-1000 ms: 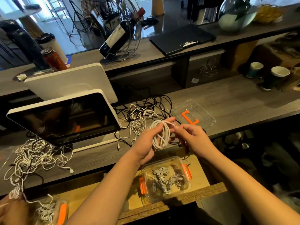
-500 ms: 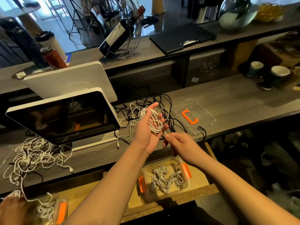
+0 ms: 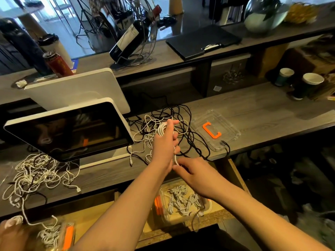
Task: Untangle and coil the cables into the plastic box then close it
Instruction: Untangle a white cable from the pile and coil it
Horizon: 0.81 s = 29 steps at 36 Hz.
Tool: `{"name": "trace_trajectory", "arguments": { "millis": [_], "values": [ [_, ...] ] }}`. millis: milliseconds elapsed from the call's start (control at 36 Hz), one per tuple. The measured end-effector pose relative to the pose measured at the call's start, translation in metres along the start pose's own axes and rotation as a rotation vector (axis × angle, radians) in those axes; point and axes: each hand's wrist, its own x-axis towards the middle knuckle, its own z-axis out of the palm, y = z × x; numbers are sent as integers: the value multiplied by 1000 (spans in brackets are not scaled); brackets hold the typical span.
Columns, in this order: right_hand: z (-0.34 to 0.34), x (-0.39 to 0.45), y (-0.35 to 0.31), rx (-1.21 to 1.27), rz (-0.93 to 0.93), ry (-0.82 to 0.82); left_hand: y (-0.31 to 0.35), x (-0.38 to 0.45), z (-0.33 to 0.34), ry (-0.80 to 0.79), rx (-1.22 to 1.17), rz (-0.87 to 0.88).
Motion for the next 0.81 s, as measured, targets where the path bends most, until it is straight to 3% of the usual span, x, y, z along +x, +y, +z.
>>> {"name": "trace_trajectory", "arguments": {
  "millis": [83,167,278,389,472,583,694,806],
  "values": [
    [-6,-1,-3,-59,-60,-15,-4,5,-2,16,271,86],
    [-16,0,2,66,-85,9,-5,6,-4,-25,584,165],
    [-32,4,7,102,-138,22,-3,6,-7,-230,672,54],
    [-43,10,12,70,-195,30,-3,-1,-11,-455,640,-145],
    [-50,12,18,68,-218,107,2,-9,-13,-528,605,-338],
    [-57,15,26,50,-135,194,-6,-11,-18,-657,287,-592],
    [-60,15,30,97,-62,139,-11,-12,-20,-803,151,-664],
    [-60,14,28,187,-72,104,-11,-14,-26,-904,210,-634]
  ]
}}
